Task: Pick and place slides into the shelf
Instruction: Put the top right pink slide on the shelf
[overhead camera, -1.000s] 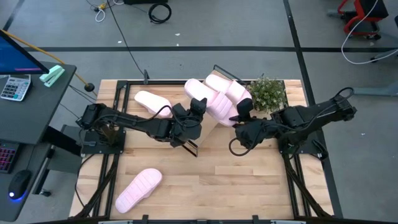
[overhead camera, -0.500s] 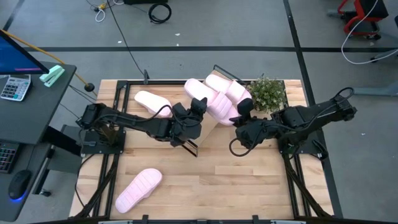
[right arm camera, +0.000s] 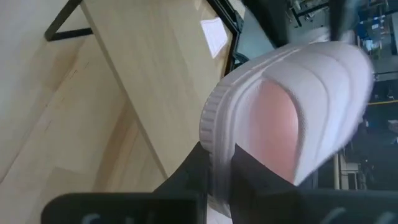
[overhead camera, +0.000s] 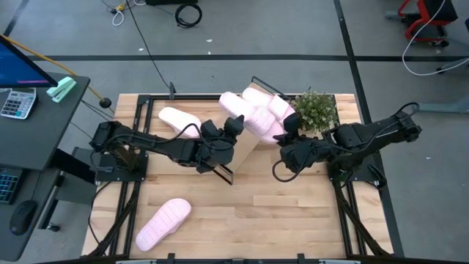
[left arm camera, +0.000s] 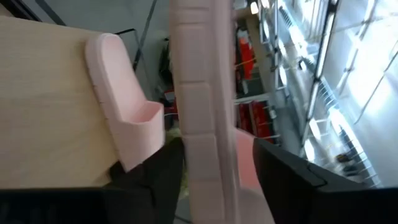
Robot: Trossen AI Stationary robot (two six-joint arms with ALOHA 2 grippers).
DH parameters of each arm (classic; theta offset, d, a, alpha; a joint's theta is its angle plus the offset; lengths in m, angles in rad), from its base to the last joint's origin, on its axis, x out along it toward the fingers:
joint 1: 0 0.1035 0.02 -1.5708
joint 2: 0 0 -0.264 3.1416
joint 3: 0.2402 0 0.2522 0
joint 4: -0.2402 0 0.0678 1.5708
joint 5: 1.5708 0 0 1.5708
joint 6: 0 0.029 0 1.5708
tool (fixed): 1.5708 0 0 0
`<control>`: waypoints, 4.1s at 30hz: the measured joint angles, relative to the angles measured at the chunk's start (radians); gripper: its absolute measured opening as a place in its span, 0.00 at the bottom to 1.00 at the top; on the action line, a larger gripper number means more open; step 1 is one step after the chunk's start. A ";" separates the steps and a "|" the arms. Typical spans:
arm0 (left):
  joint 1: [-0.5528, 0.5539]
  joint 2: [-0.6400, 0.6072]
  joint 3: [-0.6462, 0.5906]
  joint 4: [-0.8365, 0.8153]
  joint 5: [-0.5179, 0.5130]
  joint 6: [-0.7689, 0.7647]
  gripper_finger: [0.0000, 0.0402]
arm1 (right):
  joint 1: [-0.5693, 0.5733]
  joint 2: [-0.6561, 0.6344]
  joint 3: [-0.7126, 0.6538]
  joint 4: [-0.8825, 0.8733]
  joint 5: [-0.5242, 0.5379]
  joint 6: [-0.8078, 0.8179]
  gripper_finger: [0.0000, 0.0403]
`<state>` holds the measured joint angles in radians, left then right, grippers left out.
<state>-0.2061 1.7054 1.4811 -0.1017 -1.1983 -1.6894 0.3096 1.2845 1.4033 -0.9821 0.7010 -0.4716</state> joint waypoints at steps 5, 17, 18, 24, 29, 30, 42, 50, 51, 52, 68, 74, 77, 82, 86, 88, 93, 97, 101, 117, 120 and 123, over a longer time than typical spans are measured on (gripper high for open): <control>-0.022 -0.016 0.002 -0.014 -0.021 0.001 0.61 | -0.005 -0.027 -0.001 -0.019 0.013 0.007 0.08; -0.091 -0.063 0.000 -0.024 -0.148 0.087 0.68 | -0.060 -0.048 -0.001 -0.062 -0.057 0.053 0.08; -0.091 -0.076 0.000 -0.027 -0.159 0.106 0.68 | -0.060 -0.046 -0.001 -0.053 -0.075 0.053 0.08; -0.090 -0.135 0.000 -0.025 -0.198 0.255 0.68 | -0.060 -0.023 -0.001 0.041 -0.150 -0.001 0.08; -0.084 -0.169 0.001 -0.023 -0.207 0.351 0.67 | -0.079 0.015 -0.001 0.102 -0.165 -0.071 0.08; -0.082 -0.172 0.001 -0.023 -0.208 0.362 0.67 | -0.087 0.026 -0.001 0.111 -0.174 -0.082 0.07; -0.076 -0.171 0.000 -0.023 -0.208 0.367 0.66 | -0.164 0.188 -0.001 0.160 -0.256 -0.135 0.07; -0.076 -0.171 0.000 -0.023 -0.196 0.368 0.65 | -0.171 0.242 -0.001 0.178 -0.295 -0.126 0.07; -0.076 -0.171 0.000 -0.024 -0.196 0.368 0.65 | -0.171 0.245 -0.001 0.177 -0.306 -0.122 0.07; -0.076 -0.171 0.000 -0.024 -0.196 0.368 0.65 | -0.171 0.247 -0.001 0.180 -0.315 -0.116 0.07; -0.077 -0.170 0.000 -0.026 -0.192 0.369 0.65 | -0.196 0.248 -0.008 0.177 -0.396 -0.114 0.08; -0.078 -0.170 0.000 -0.027 -0.192 0.376 0.64 | -0.221 0.248 -0.047 0.194 -0.436 -0.126 0.07; -0.078 -0.170 0.000 -0.027 -0.192 0.378 0.63 | -0.222 0.248 -0.072 0.203 -0.438 -0.129 0.08; -0.078 -0.170 0.000 -0.027 -0.192 0.377 0.64 | -0.222 0.248 -0.103 0.227 -0.445 -0.129 0.09; -0.078 -0.170 0.000 -0.027 -0.192 0.377 0.63 | -0.222 0.248 -0.112 0.240 -0.445 -0.128 0.11; -0.078 -0.170 0.000 -0.027 -0.192 0.377 0.62 | -0.222 0.248 -0.113 0.240 -0.446 -0.128 0.14; -0.078 -0.170 0.000 -0.028 -0.192 0.377 0.63 | -0.231 0.248 -0.113 0.236 -0.447 -0.129 0.22; -0.078 -0.170 0.000 -0.030 -0.192 0.377 0.62 | -0.258 0.248 -0.113 0.237 -0.434 -0.109 0.25; -0.078 -0.170 0.000 -0.030 -0.192 0.377 0.62 | -0.275 0.248 -0.113 0.236 -0.425 -0.103 0.24; -0.078 -0.170 0.000 -0.038 -0.192 0.375 0.61 | -0.290 0.248 -0.113 0.197 -0.449 -0.072 0.23; -0.078 -0.170 0.000 -0.038 -0.192 0.375 0.60 | -0.293 0.248 -0.113 0.195 -0.460 -0.069 0.23; -0.078 -0.170 0.000 -0.038 -0.192 0.375 0.60 | -0.293 0.248 -0.113 0.177 -0.464 -0.063 0.23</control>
<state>-0.2836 1.5352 1.4811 -0.1398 -1.3903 -1.3148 0.0170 1.5326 1.2907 -0.8053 0.2372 -0.5346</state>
